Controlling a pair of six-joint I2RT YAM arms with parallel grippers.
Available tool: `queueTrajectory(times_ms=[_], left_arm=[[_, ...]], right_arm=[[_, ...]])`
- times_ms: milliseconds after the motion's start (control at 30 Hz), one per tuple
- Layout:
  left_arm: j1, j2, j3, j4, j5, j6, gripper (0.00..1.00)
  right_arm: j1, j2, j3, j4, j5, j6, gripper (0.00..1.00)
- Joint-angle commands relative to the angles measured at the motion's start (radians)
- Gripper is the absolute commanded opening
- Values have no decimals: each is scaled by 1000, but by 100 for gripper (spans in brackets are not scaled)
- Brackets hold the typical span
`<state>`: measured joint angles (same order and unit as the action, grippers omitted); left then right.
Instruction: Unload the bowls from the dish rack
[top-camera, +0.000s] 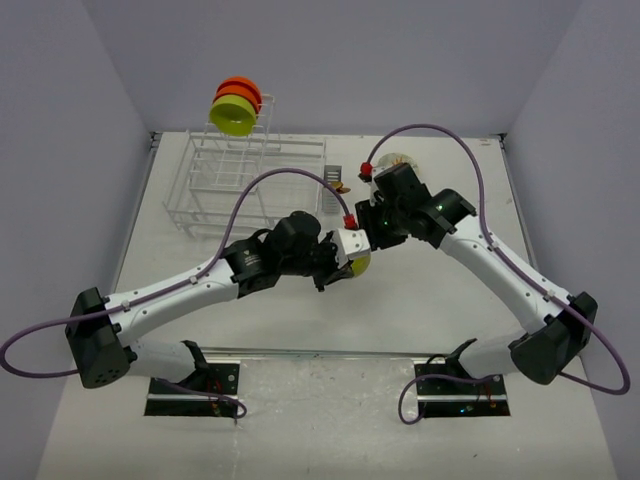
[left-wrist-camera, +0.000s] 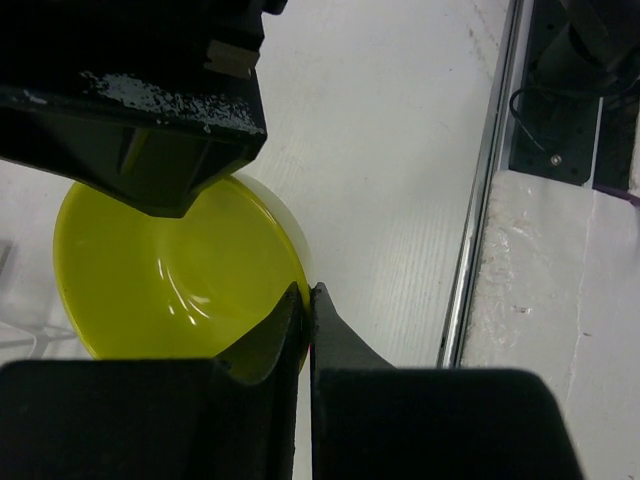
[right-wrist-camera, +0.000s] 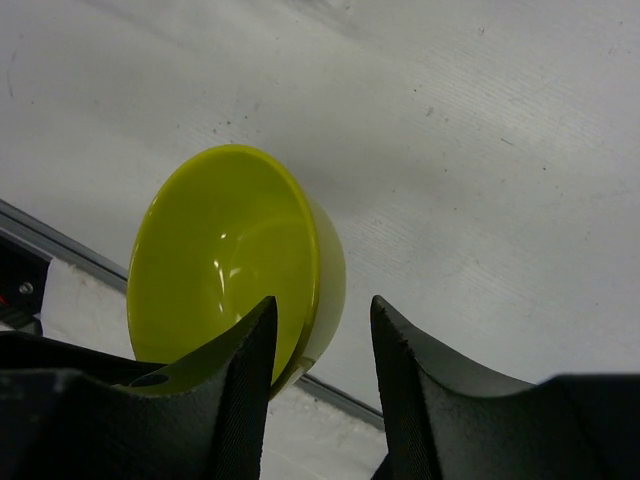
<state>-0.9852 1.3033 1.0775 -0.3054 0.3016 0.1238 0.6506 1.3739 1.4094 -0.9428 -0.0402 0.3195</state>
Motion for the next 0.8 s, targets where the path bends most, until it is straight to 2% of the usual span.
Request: queueTrajectory(times_ms=[0,33,67,167,200,267,300,467,500,533,600,633,667,767], left_arm=[[-4,23,38,8,-30,42,0],[-4,28,41,5,-33,42,0],[-6,30,47,2,-41,42,0],[-4,33,48,-4,-56,42,0],[-4,30,52,-4,-62,40,0],[-4,25,50,-3,-81,33,0],[-4,18,50,2,-108,28,0],[-4,-12,33,26,-215,1,0],[-4,-12,35,26,-220,-6,5],[-4,-15,36,26,-228,-12,21],[-4,-27,41,25,-278,-53,69],[-4,-35,41,23,-288,-76,88],[-4,-45,39,23,-295,-88,100],[-4,-111,29,23,-355,-160,100]], right_arm=[[14,31,-21,16,-4,-20,44],[15,37,-23,18,-4,-20,43],[20,50,-21,18,-7,-22,37],[21,57,-24,30,-21,-22,31],[21,56,-27,48,-36,-22,23],[23,44,-38,71,-58,-22,13],[23,42,-40,94,-81,-17,2],[20,18,-70,186,-110,30,0],[18,13,-78,203,-110,41,0],[17,7,-84,222,-101,53,0],[3,-1,-108,271,-76,97,0],[-6,-9,-118,286,-47,111,0],[-20,-13,-144,303,-37,128,0],[-101,-39,-228,392,-30,196,0]])
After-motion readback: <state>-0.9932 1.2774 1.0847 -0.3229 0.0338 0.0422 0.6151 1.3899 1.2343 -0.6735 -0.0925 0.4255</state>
